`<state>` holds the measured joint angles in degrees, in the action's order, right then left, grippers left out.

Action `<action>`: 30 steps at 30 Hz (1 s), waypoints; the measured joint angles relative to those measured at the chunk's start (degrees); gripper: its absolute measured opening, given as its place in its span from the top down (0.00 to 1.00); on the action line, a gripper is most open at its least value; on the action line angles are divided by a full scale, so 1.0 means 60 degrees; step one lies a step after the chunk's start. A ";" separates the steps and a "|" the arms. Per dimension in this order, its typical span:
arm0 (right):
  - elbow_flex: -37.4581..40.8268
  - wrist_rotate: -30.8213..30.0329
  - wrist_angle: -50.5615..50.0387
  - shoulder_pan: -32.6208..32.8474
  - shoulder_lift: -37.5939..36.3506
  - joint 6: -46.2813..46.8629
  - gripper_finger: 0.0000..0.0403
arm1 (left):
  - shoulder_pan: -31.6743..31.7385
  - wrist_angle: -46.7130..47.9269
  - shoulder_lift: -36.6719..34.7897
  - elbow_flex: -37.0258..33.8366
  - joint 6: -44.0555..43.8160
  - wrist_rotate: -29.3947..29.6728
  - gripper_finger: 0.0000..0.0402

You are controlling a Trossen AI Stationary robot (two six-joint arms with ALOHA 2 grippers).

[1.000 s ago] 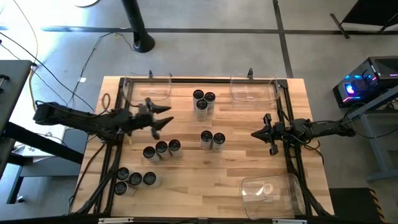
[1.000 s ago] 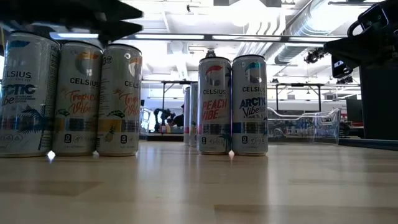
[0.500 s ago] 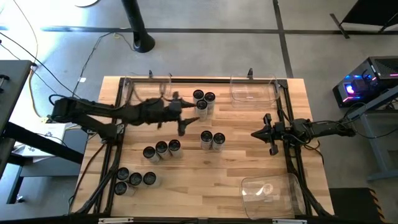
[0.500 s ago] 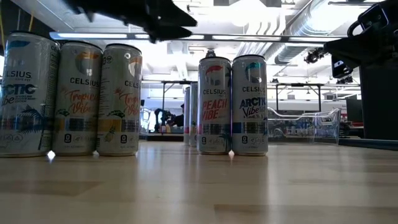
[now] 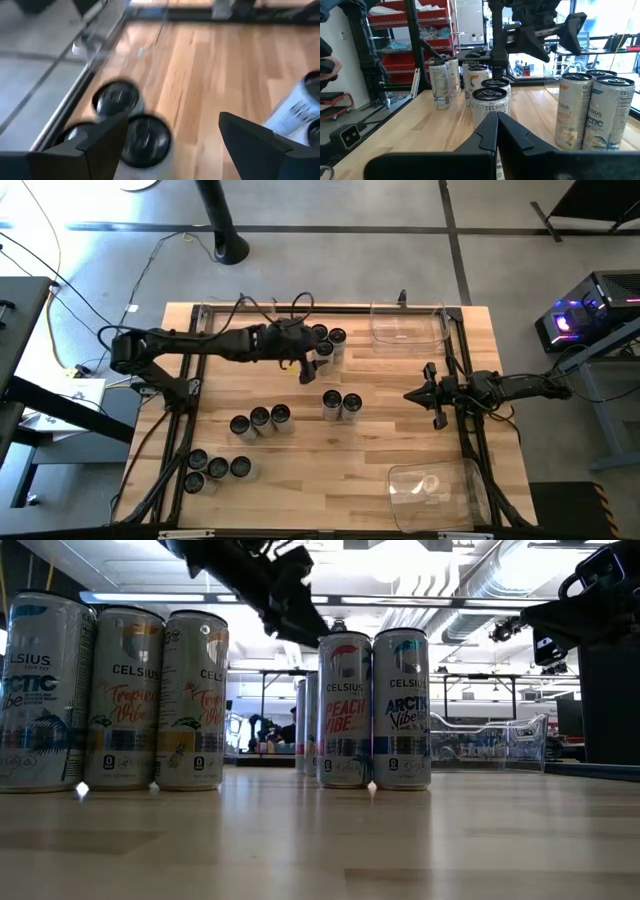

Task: Sort soda cans
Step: Put the white-yellow soda can into the top left transparent bin

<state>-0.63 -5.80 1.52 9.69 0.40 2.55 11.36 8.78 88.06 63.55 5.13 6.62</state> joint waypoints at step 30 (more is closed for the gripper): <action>-0.0003 0.0001 0.0004 -0.0002 0.0030 0.0000 1.00 | -0.1703 -0.5463 0.1135 -0.3475 -0.3208 0.4755 0.24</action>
<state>-0.64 -5.80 1.55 9.68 0.58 2.55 1.15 -23.99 94.88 42.70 -14.12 35.15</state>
